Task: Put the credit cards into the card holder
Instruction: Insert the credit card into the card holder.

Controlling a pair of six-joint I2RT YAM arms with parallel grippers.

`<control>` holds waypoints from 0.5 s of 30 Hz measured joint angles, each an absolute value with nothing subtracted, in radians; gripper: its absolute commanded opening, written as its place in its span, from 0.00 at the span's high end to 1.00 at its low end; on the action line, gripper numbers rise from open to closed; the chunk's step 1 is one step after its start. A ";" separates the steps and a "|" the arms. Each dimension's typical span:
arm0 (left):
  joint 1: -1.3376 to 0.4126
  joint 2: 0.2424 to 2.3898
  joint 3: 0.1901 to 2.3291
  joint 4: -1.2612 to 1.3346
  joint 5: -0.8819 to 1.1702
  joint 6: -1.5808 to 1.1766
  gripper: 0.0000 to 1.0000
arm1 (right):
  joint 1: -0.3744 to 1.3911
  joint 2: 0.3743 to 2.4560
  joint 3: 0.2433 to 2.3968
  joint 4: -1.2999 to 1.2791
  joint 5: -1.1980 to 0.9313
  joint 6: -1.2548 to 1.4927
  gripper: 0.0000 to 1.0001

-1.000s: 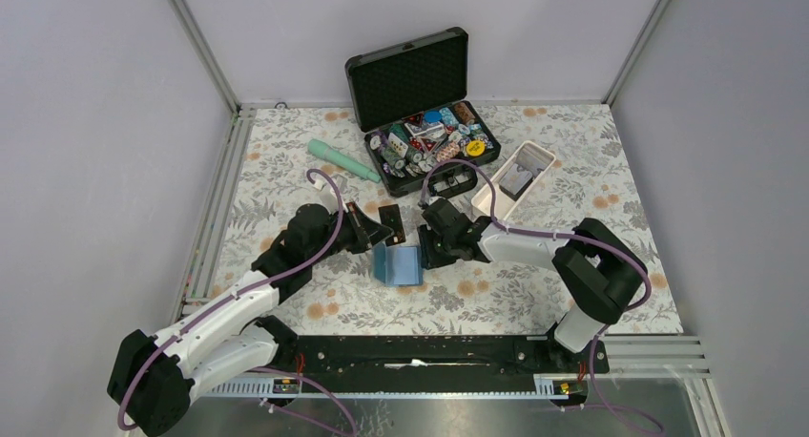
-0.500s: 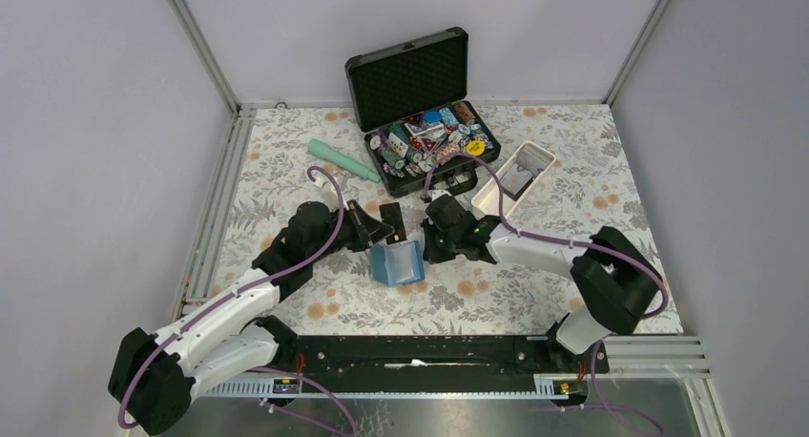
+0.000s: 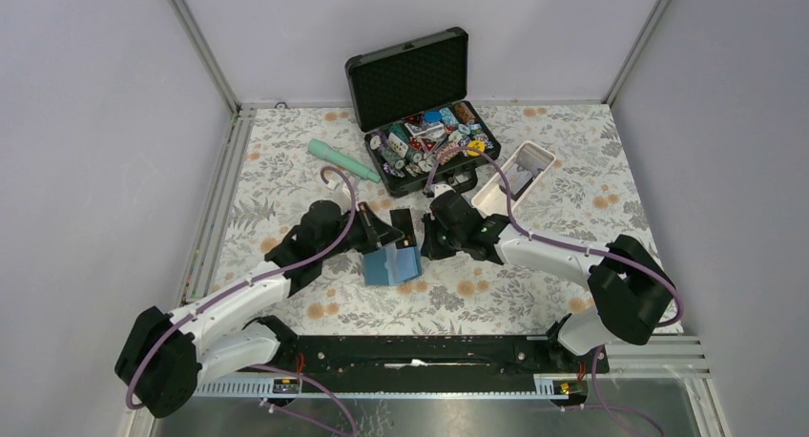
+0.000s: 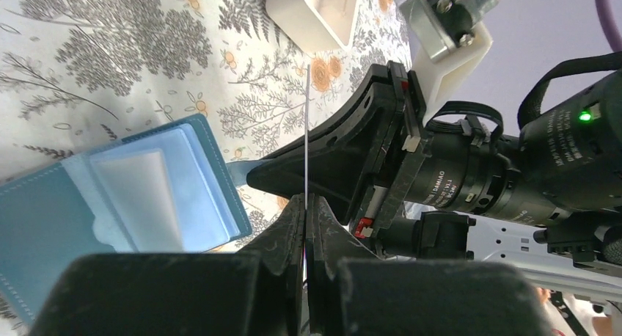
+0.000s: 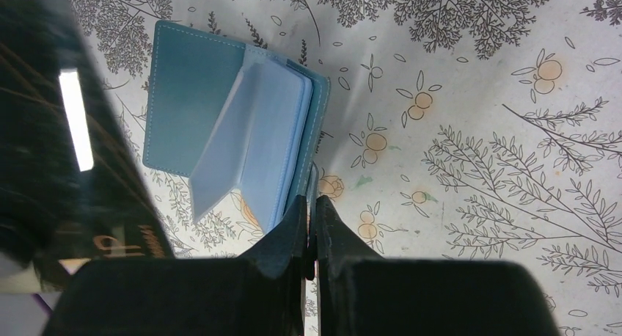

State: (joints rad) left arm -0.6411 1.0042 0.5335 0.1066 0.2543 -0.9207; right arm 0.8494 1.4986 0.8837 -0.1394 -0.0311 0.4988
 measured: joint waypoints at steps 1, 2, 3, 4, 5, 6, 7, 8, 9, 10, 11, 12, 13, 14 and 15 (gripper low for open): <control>-0.647 1.015 0.531 0.115 0.257 -0.929 1.00 | 0.849 1.499 0.884 -0.139 -0.031 0.500 1.00; -0.655 1.027 0.529 0.124 0.258 -0.938 1.00 | 0.849 1.499 0.884 -0.139 -0.032 0.501 1.00; -0.660 1.036 0.528 0.127 0.258 -0.944 1.00 | 0.849 1.499 0.884 -0.140 -0.033 0.502 1.00; -0.666 1.046 0.527 0.130 0.259 -0.950 1.00 | 0.849 1.499 0.884 -0.141 -0.035 0.502 1.00; -0.671 1.056 0.527 0.130 0.258 -0.954 1.00 | 0.849 1.499 0.884 -0.142 -0.035 0.502 1.00; -0.675 1.064 0.527 0.130 0.258 -0.959 1.00 | 0.849 1.499 0.884 -0.142 -0.035 0.502 1.00; -0.678 1.071 0.525 0.130 0.258 -0.962 1.00 | 0.849 1.499 0.884 -0.143 -0.035 0.502 1.00; -0.682 1.076 0.523 0.130 0.258 -0.965 1.00 | 0.849 1.499 0.884 -0.144 -0.035 0.502 1.00; -0.685 1.082 0.519 0.129 0.258 -0.968 1.00 | 0.849 1.499 0.884 -0.145 -0.035 0.502 1.00; -0.687 1.086 0.514 0.129 0.257 -0.969 1.00 | 0.849 1.499 0.884 -0.145 -0.035 0.502 1.00; -0.688 1.089 0.513 0.123 0.257 -0.970 1.00 | 0.849 1.499 0.884 -0.145 -0.035 0.502 1.00; -0.689 1.091 0.511 0.120 0.255 -0.970 1.00 | 0.849 1.499 0.884 -0.145 -0.035 0.502 1.00; -0.690 1.092 0.508 0.118 0.252 -0.969 1.00 | 0.849 1.499 0.884 -0.145 -0.035 0.502 1.00; -0.690 1.092 0.507 0.113 0.249 -0.969 1.00 | 0.849 1.499 0.884 -0.145 -0.035 0.502 1.00; -0.691 1.092 0.505 0.108 0.245 -0.969 1.00 | 0.849 1.499 0.884 -0.145 -0.035 0.502 1.00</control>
